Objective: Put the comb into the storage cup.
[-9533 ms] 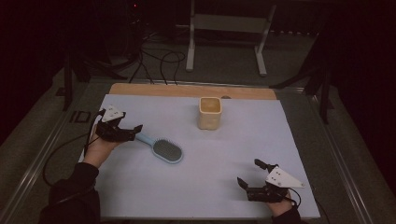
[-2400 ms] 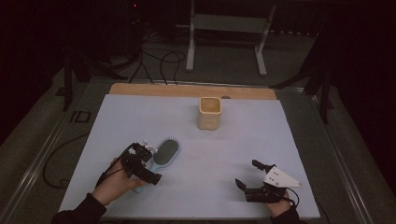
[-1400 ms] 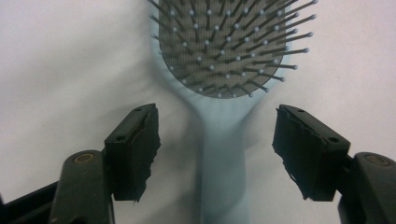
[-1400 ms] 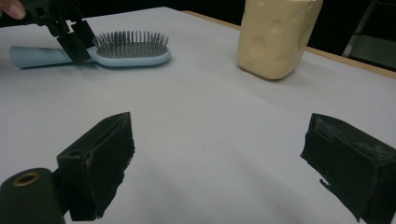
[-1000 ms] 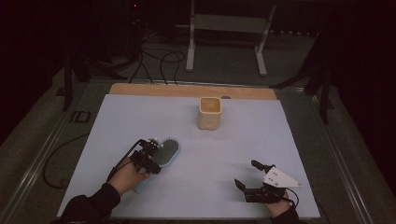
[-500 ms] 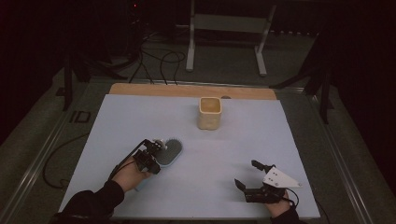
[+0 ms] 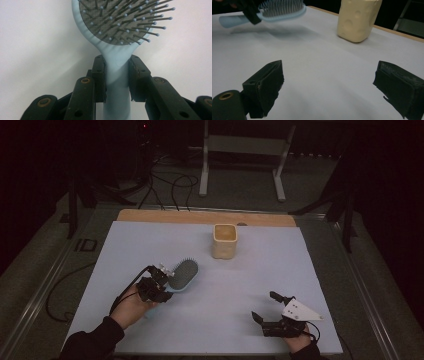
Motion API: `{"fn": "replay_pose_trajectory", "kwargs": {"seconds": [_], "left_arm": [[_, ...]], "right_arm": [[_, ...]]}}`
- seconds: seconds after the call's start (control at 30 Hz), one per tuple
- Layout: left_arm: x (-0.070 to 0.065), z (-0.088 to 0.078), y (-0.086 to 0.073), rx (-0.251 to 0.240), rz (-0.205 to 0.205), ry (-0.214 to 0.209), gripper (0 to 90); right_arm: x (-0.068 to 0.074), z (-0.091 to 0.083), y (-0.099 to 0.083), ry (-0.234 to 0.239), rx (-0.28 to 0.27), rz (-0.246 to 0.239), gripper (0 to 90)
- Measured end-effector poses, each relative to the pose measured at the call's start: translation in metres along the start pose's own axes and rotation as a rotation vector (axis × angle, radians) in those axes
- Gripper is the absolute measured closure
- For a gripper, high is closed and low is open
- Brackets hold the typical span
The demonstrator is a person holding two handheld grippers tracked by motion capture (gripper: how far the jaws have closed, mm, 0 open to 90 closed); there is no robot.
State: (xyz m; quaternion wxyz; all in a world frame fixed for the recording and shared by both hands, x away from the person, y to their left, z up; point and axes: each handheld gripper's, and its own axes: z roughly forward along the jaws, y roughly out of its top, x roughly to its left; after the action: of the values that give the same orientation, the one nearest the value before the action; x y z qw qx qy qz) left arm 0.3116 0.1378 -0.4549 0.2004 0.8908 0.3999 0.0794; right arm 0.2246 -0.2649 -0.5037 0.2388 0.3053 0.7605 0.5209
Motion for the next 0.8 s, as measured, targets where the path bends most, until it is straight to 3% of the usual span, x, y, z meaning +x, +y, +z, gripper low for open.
{"fn": "replay_pose_trajectory", "kwargs": {"seconds": [0.23, 0.4, 0.8], "left_arm": [[0.006, -0.025, 0.007, -0.14, 0.003, -0.029, 70.3], [0.008, -0.034, 0.013, -0.198, -0.005, -0.059, 70.3], [0.008, -0.044, 0.031, -0.318, 0.007, -0.082, 70.3]], "right_arm": [[0.0, 0.0, 0.0, 0.001, 0.0, 0.001, 8.5], [0.0, 0.0, 0.0, 0.001, -0.001, 0.0, 8.4], [0.0, 0.0, 0.0, -0.001, -0.003, 0.005, 8.5]]}}
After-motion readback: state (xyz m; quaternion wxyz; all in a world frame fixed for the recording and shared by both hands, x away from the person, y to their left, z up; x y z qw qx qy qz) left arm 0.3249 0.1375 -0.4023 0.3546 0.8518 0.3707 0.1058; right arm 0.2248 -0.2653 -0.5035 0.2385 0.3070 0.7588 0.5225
